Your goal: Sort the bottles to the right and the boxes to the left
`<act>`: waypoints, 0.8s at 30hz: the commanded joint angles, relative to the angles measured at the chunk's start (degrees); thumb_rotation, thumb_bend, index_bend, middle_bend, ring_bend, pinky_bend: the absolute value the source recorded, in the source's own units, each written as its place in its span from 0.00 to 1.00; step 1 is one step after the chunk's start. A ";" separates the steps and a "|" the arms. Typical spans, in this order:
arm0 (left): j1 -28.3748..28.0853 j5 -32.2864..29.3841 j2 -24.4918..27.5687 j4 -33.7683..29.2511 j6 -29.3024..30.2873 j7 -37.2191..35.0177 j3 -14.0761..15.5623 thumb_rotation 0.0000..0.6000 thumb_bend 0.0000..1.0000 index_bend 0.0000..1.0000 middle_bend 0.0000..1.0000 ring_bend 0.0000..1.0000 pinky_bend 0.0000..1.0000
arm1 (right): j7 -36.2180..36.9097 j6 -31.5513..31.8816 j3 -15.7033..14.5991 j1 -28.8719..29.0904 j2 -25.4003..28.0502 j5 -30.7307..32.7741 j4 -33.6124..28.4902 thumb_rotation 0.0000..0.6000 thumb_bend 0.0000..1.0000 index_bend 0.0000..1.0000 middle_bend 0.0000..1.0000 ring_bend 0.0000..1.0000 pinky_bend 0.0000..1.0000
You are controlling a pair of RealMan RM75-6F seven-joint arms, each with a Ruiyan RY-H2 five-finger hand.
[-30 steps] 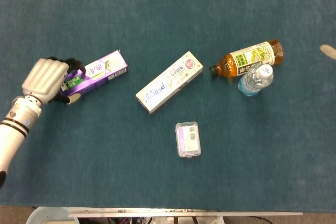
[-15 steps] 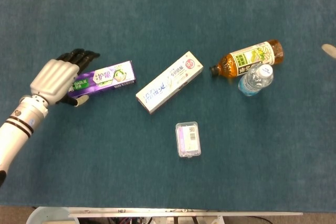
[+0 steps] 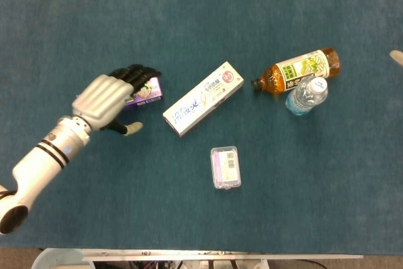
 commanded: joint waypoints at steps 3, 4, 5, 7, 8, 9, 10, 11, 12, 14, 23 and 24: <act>-0.96 -0.82 -1.49 -0.86 -0.93 2.42 -0.32 1.00 0.24 0.05 0.09 0.05 0.16 | 0.17 -0.05 0.00 -0.05 -0.08 0.18 0.32 1.00 0.01 0.10 0.30 0.19 0.41; -1.18 -1.36 -1.93 -0.99 -1.29 3.36 -0.36 1.00 0.24 0.05 0.09 0.05 0.16 | 0.16 -0.06 -0.01 -0.08 -0.07 0.24 0.43 1.00 0.01 0.10 0.30 0.19 0.41; -1.30 -1.78 -2.30 -1.06 -1.44 4.08 -0.43 1.00 0.24 0.05 0.09 0.05 0.16 | 0.15 -0.09 -0.02 -0.09 -0.07 0.27 0.50 1.00 0.01 0.10 0.30 0.19 0.41; -1.43 -2.86 -3.39 -1.14 -1.47 6.02 -0.57 1.00 0.24 0.05 0.09 0.05 0.16 | 0.21 -0.12 -0.02 -0.14 -0.02 0.38 0.59 1.00 0.01 0.10 0.30 0.19 0.41; -1.49 -3.31 -3.86 -1.25 -1.50 6.87 -0.59 1.00 0.24 0.05 0.09 0.05 0.16 | 0.21 -0.14 -0.01 -0.15 -0.02 0.44 0.66 1.00 0.01 0.10 0.30 0.19 0.41; -1.55 -3.70 -4.32 -1.37 -1.48 7.72 -0.62 1.00 0.24 0.05 0.09 0.05 0.16 | 0.25 -0.15 -0.01 -0.17 -0.03 0.48 0.71 1.00 0.01 0.10 0.30 0.19 0.41; -1.61 -4.15 -4.93 -1.49 -1.43 8.86 -0.60 1.00 0.24 0.05 0.09 0.05 0.16 | 0.33 -0.14 -0.01 -0.20 -0.04 0.50 0.77 1.00 0.01 0.10 0.30 0.19 0.41; -1.62 -4.55 -5.38 -1.59 -1.37 9.66 -0.59 1.00 0.24 0.05 0.09 0.05 0.16 | 0.38 -0.15 -0.03 -0.22 -0.04 0.50 0.80 1.00 0.01 0.10 0.30 0.19 0.41; -1.68 -4.99 -5.95 -1.67 -1.34 10.72 -0.55 1.00 0.24 0.05 0.09 0.05 0.16 | 0.42 -0.18 -0.05 -0.24 -0.03 0.50 0.85 1.00 0.01 0.10 0.30 0.19 0.41; -1.77 -5.65 -6.81 -1.61 -1.26 12.12 -0.54 1.00 0.24 0.04 0.08 0.05 0.16 | 0.43 -0.21 -0.09 -0.27 -0.04 0.48 0.93 1.00 0.01 0.10 0.30 0.19 0.41; -2.34 -9.18 -10.84 -1.01 -0.75 16.58 -1.34 1.00 0.24 0.02 0.07 0.05 0.16 | 0.26 -0.30 -0.20 -0.37 -0.03 0.54 1.01 1.00 0.01 0.10 0.30 0.19 0.41; -2.41 -9.62 -11.17 -1.01 -0.75 16.98 -1.39 1.00 0.24 0.02 0.07 0.05 0.16 | 0.24 -0.25 -0.17 -0.40 -0.01 0.58 1.01 1.00 0.01 0.10 0.30 0.19 0.41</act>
